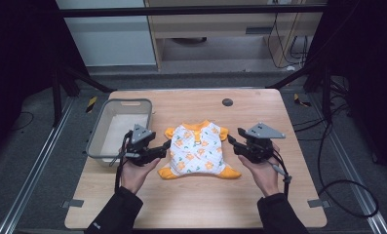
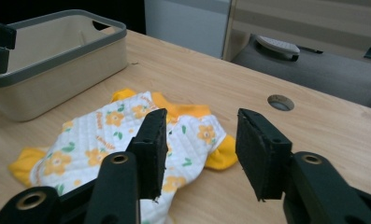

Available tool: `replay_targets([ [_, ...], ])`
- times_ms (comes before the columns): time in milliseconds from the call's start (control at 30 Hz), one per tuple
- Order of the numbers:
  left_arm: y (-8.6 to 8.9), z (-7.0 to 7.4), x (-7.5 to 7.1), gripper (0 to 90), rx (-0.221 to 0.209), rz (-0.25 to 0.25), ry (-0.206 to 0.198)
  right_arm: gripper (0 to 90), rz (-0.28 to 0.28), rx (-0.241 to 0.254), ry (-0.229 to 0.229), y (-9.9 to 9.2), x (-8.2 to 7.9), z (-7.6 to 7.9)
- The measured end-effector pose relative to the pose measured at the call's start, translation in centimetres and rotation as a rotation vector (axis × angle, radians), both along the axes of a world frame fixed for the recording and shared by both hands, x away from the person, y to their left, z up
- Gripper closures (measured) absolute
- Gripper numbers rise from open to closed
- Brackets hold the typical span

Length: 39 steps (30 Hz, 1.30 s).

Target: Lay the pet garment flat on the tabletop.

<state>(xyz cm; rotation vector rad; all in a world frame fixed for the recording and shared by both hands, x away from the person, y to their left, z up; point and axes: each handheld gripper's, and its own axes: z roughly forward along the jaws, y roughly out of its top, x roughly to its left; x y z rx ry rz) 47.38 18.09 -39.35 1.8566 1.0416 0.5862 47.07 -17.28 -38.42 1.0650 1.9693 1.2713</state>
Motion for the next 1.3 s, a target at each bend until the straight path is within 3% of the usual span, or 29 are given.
replay_targets([
  [100,0.9,-0.8,-1.3,34.1,0.018,-0.005,-0.001,49.0,0.015,0.013,0.011,-1.1,-1.4,-0.5],
  [233,1.8,-2.1,-2.9,34.6,0.041,-0.021,0.007,45.4,0.029,-0.013,0.032,-2.2,-3.0,-1.8],
  [367,2.4,-4.4,-4.1,37.2,0.057,-0.027,0.040,43.9,0.040,-0.008,0.080,-3.2,-4.5,-4.3],
  [433,2.4,-4.9,-4.2,37.8,0.064,-0.026,0.047,43.7,0.042,-0.008,0.089,-3.3,-4.6,-4.7],
  [467,2.4,-5.2,-4.2,39.1,0.071,-0.028,0.055,43.5,0.044,-0.014,0.110,-3.5,-4.9,-5.6],
  [600,2.0,-6.4,-4.0,40.4,0.096,-0.035,0.078,42.9,0.044,-0.025,0.136,-3.5,-4.8,-6.7],
  [700,1.6,-7.3,-3.9,40.5,0.157,-0.047,0.087,42.4,0.059,-0.048,0.157,-3.2,-4.7,-7.8],
  [767,1.5,-7.8,-3.8,41.6,0.162,-0.061,0.111,42.4,0.067,-0.059,0.171,-3.0,-4.5,-8.4],
  [1033,0.7,-8.9,-3.4,45.3,0.191,-0.088,0.143,45.7,0.104,-0.072,0.236,-1.7,-3.5,-10.5],
  [1167,0.5,-9.2,-2.9,52.9,0.193,-0.108,0.169,49.3,0.124,-0.054,0.258,-1.1,-3.2,-11.0],
  [1300,0.2,-9.6,-2.7,63.3,0.206,-0.138,0.200,56.4,0.149,-0.086,0.261,-0.3,-2.9,-11.6],
])
